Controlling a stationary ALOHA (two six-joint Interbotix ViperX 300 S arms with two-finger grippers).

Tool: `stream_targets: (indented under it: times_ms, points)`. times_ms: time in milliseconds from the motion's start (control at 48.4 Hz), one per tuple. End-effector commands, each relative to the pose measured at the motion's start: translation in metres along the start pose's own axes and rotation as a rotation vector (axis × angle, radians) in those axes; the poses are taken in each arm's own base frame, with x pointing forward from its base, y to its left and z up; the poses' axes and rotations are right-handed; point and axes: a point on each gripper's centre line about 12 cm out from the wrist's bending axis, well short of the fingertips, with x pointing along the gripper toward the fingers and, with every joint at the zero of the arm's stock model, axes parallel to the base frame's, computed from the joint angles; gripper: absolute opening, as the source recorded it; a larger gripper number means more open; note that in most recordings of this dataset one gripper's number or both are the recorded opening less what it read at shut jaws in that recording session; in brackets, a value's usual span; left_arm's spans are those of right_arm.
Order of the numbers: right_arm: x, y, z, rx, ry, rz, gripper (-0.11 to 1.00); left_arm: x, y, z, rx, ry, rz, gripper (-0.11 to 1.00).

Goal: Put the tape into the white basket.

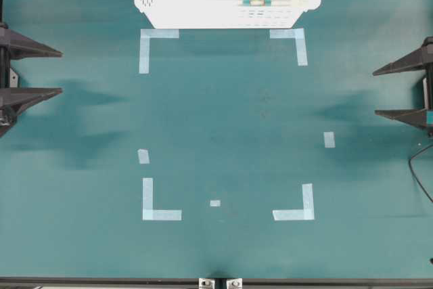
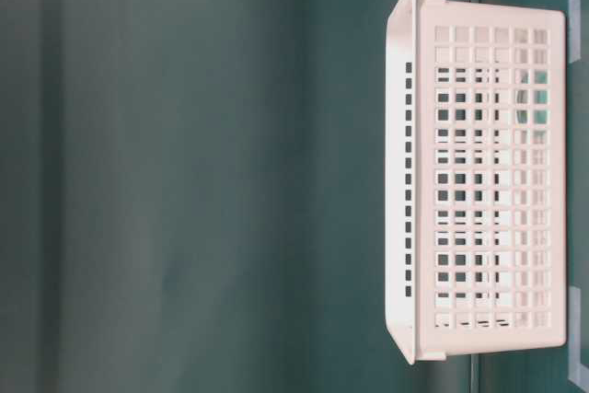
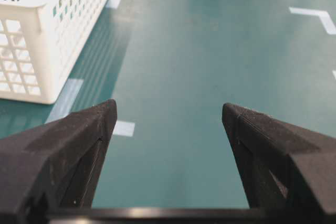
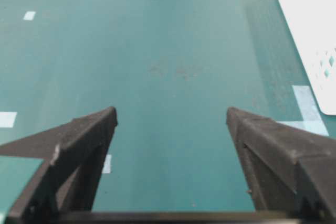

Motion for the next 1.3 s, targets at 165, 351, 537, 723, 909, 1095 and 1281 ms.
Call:
stream_targets:
  times_ms: [165, 351, 537, 723, 909, 1095, 1281]
  points:
    - [0.0003, 0.0003, -0.0023, -0.011, 0.008, 0.004, 0.93, 0.0008, 0.0, 0.0065, 0.005, 0.023, 0.005, 0.35]
    - [0.0003, 0.0005, -0.0021, -0.01, 0.006, 0.005, 0.93, 0.0006, 0.0, 0.0067, 0.004, 0.021, 0.005, 0.35]
    - [0.0003, 0.0003, -0.0023, -0.01, 0.008, 0.004, 0.93, 0.0006, 0.0, 0.0067, 0.004, 0.021, 0.005, 0.35]
    - [0.0003, 0.0003, -0.0023, -0.01, 0.008, 0.004, 0.93, 0.0006, 0.0, 0.0067, 0.004, 0.021, 0.005, 0.35]
    - [0.0003, 0.0003, -0.0021, -0.01, 0.006, 0.004, 0.93, 0.0006, 0.0, 0.0067, 0.002, 0.021, 0.005, 0.35]
    - [0.0003, 0.0003, -0.0021, -0.012, 0.006, 0.004, 0.93, 0.0006, 0.0, 0.0067, 0.004, 0.021, 0.005, 0.35]
    - [0.0003, 0.0005, -0.0021, -0.01, 0.006, 0.005, 0.93, 0.0006, 0.0, 0.0067, 0.004, 0.021, 0.005, 0.35]
